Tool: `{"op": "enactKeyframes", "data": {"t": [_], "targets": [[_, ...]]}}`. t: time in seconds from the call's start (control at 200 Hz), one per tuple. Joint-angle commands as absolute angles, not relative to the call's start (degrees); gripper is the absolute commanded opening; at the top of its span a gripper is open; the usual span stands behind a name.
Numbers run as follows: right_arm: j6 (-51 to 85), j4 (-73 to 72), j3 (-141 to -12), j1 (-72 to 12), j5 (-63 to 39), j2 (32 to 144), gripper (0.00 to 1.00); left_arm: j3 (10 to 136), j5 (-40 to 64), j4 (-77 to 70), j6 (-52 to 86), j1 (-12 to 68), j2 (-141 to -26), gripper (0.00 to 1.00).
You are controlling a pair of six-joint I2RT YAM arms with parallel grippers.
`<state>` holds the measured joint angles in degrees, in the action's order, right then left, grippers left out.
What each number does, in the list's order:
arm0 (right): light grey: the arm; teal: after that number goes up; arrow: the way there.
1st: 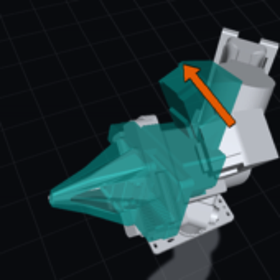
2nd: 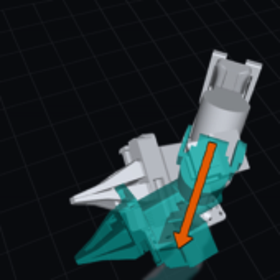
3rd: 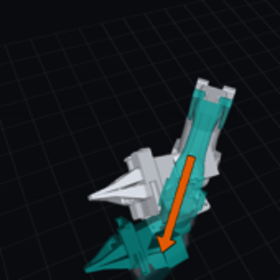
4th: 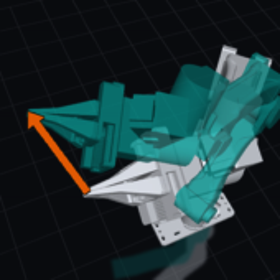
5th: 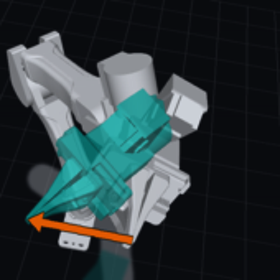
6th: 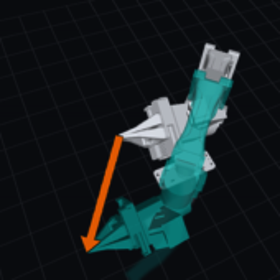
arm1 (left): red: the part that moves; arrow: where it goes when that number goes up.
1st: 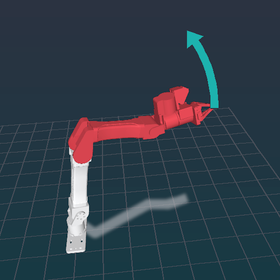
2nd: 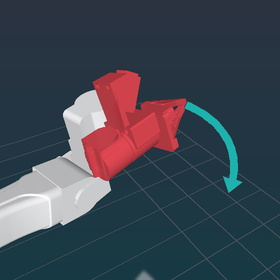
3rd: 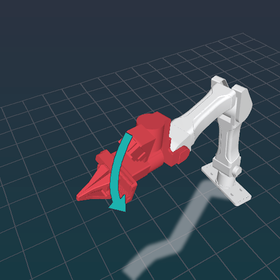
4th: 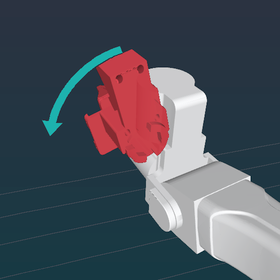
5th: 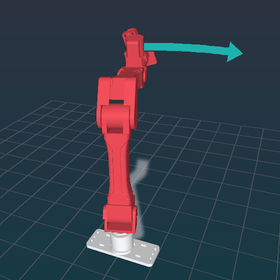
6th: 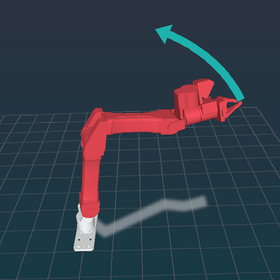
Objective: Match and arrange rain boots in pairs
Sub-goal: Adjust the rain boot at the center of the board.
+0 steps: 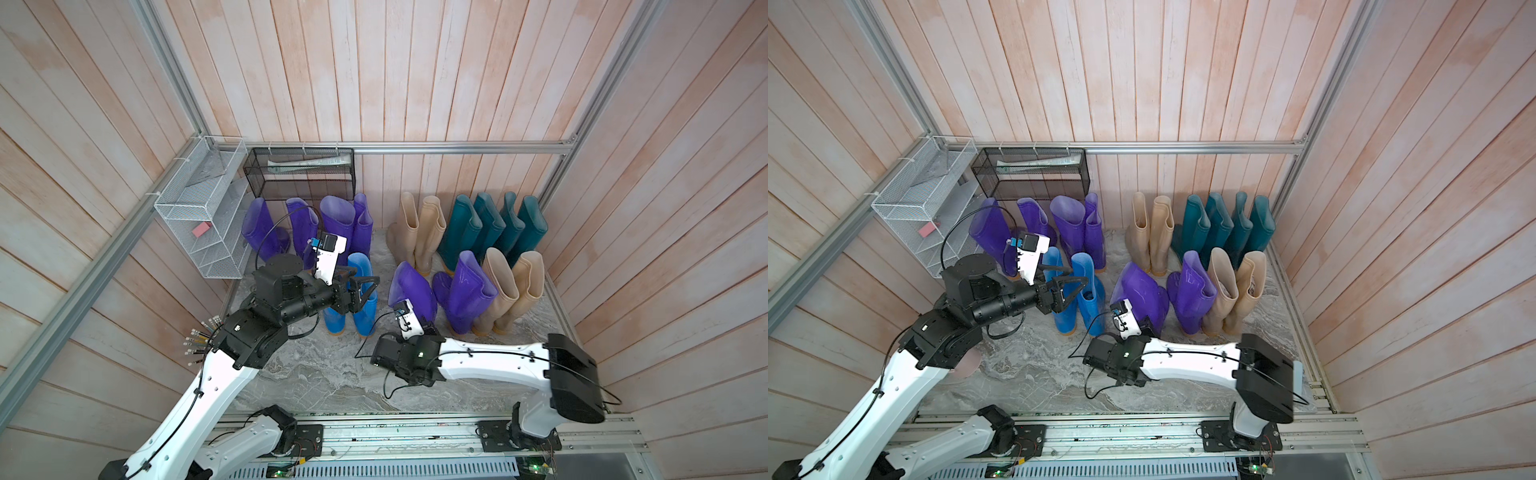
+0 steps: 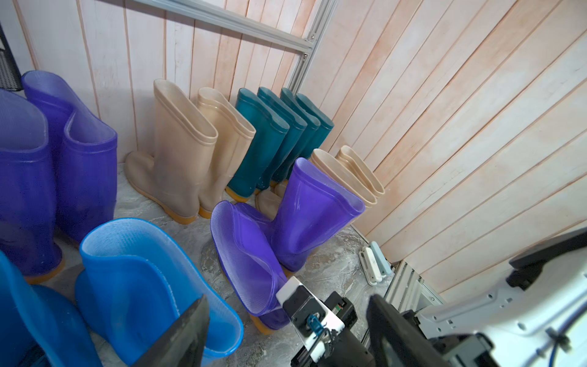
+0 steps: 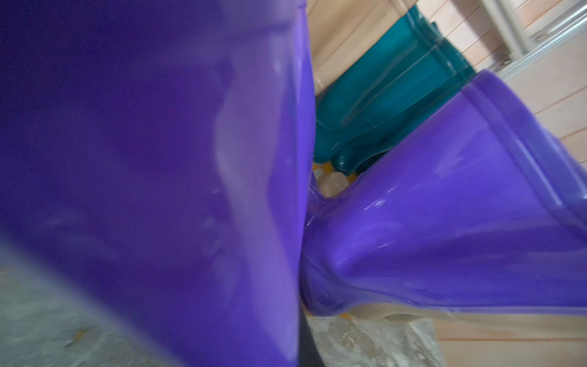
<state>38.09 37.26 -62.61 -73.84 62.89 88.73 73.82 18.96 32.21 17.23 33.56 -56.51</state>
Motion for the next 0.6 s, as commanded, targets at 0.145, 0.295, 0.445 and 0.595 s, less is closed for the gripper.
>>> {"op": "enactKeyframes", "data": {"t": [0.145,0.295,0.445,0.595], "targets": [[21.67,5.27,-52.75,-72.75,45.62,72.80,0.00,78.09,13.53,37.28,19.37,40.49,-61.02,0.80],[20.82,-2.25,-45.28,-72.51,43.68,68.74,0.00,78.84,10.42,37.29,21.30,46.11,-65.57,0.79],[23.72,-4.66,-40.82,-72.16,45.38,68.07,0.00,79.34,6.98,40.26,21.80,49.47,-69.28,0.78],[25.44,-7.26,-38.20,-72.07,47.55,68.15,0.00,80.85,4.52,42.51,21.86,50.62,-70.65,0.78]]}}
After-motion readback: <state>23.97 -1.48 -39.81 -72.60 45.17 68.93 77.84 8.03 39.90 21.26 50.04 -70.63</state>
